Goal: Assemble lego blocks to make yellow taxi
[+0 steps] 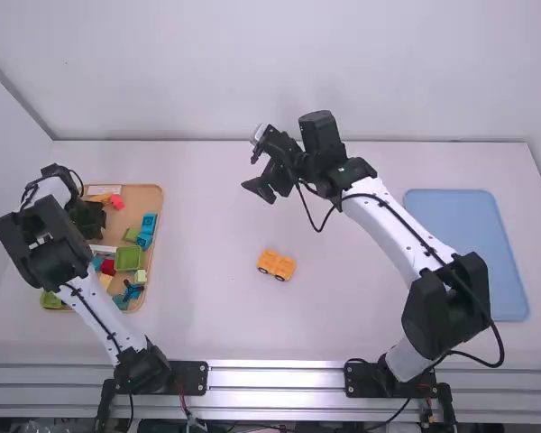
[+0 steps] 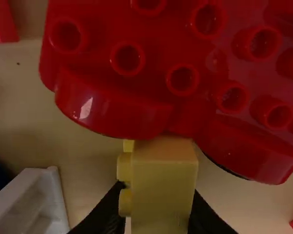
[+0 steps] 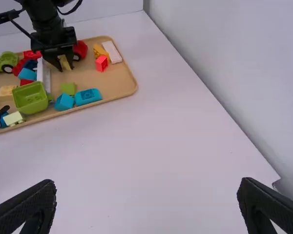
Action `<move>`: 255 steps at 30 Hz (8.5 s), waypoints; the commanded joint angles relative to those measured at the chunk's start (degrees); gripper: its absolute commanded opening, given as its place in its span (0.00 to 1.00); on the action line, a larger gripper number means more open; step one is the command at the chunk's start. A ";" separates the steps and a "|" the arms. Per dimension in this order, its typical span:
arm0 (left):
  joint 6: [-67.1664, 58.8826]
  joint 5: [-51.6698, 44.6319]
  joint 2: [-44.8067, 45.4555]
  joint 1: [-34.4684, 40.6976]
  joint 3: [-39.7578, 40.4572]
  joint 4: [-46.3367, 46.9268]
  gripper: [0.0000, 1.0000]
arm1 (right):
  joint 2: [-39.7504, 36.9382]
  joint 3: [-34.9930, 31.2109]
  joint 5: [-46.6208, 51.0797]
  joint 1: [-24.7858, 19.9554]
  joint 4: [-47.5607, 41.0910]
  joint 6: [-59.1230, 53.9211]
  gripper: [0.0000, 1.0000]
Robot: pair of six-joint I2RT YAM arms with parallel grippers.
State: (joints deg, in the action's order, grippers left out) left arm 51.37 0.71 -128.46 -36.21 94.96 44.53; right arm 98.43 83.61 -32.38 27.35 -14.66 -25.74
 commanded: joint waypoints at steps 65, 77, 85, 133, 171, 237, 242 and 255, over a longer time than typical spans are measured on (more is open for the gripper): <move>-74.77 -7.28 47.63 57.09 -51.30 -62.71 0.02 | 9.51 -1.18 -34.71 -10.27 -1.53 7.85 0.77; -61.66 -7.39 43.63 57.61 -51.32 -71.08 0.02 | 9.51 -11.02 -33.05 -9.35 22.14 22.99 0.74; -58.18 -8.72 42.05 58.73 -51.32 -74.77 0.02 | 9.51 -13.46 -30.45 -9.25 30.36 29.03 0.70; -52.87 -65.16 43.08 41.57 -46.51 -72.76 0.99 | 9.46 -9.70 -52.15 -15.76 33.90 20.44 0.18; -52.65 -73.11 36.63 44.68 -40.17 -74.62 0.50 | 9.05 -7.82 -54.75 -12.31 33.70 17.77 0.18; -123.73 -20.94 27.04 47.65 -39.32 -14.56 0.16 | -6.40 -7.82 -7.04 -14.16 0.90 4.44 0.99; -122.77 -20.87 27.04 48.76 -44.04 -21.46 0.15 | -6.40 -7.82 -7.04 -14.23 0.70 4.44 0.99; -122.73 -20.96 27.10 48.46 -46.60 -25.79 0.99 | -6.40 -7.82 -6.99 -14.25 0.70 4.44 0.99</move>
State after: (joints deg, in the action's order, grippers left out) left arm -71.37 -19.40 -101.25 12.27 48.69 18.68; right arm 92.33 74.83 -38.63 13.08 -14.06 -21.17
